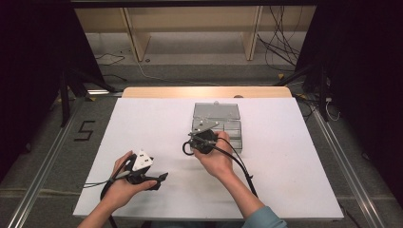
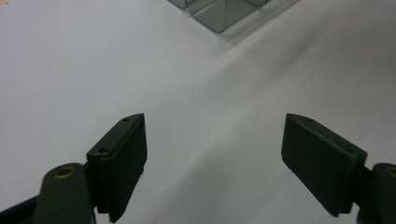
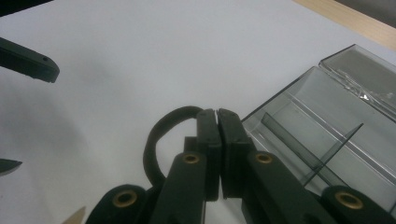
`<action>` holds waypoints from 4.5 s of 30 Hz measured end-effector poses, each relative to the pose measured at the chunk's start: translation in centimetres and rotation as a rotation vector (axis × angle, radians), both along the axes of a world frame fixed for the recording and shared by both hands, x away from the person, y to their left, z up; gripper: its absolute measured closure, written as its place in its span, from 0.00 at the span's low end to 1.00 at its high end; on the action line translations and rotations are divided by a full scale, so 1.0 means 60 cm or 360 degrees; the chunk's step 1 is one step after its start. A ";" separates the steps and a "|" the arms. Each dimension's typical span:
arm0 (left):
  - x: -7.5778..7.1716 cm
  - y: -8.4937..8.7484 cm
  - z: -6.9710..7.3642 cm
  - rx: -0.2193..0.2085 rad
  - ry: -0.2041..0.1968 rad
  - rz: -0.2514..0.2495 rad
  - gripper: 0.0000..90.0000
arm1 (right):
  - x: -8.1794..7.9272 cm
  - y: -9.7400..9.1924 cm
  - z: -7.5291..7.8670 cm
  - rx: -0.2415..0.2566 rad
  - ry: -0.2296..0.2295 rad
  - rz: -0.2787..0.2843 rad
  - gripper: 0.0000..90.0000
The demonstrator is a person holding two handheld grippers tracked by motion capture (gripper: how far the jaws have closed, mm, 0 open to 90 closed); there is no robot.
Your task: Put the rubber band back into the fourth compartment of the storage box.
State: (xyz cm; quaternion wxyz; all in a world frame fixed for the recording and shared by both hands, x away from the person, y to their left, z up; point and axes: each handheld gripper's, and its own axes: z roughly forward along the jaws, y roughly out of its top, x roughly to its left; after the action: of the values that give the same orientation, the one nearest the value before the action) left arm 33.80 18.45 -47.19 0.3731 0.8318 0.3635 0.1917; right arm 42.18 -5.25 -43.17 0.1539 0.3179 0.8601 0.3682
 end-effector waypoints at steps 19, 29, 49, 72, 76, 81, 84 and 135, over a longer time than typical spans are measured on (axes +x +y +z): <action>0.000 -0.001 0.000 -0.0007 0.0006 -0.0002 0.25 | 0.018 -0.006 0.017 -0.0004 -0.0002 -0.0045 0.99; 0.000 -0.001 0.000 -0.0006 0.0009 0.0001 0.25 | 0.030 -0.011 0.015 0.0012 0.0015 -0.0093 0.99; 0.000 -0.002 0.000 -0.0008 0.0006 -0.0001 0.25 | 0.056 -0.028 0.009 0.0008 0.0044 -0.0171 0.99; 0.000 -0.002 0.000 -0.0010 0.0005 0.0000 0.25 | 0.074 -0.030 0.002 -0.0037 0.0031 -0.0195 0.99; 0.000 -0.003 -0.001 -0.0005 0.0007 -0.0002 0.25 | 0.077 -0.031 0.001 -0.0039 0.0027 -0.0205 0.99; 0.000 -0.002 0.000 -0.0008 0.0006 -0.0001 0.25 | 0.079 -0.030 -0.004 -0.0050 0.0025 -0.0203 0.99; 0.000 -0.002 0.000 -0.0007 0.0005 -0.0001 0.25 | 0.080 -0.028 -0.006 -0.0049 0.0020 -0.0204 0.99; 0.000 -0.003 0.001 -0.0007 0.0004 -0.0007 0.25 | 0.093 -0.022 -0.030 -0.0115 0.0012 -0.0246 0.99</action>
State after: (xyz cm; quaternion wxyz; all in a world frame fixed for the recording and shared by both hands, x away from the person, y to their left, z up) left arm 33.80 18.28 -47.13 0.3748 0.8321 0.3625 0.1891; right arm 47.76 -6.57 -44.96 0.1901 0.3790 0.8462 0.3227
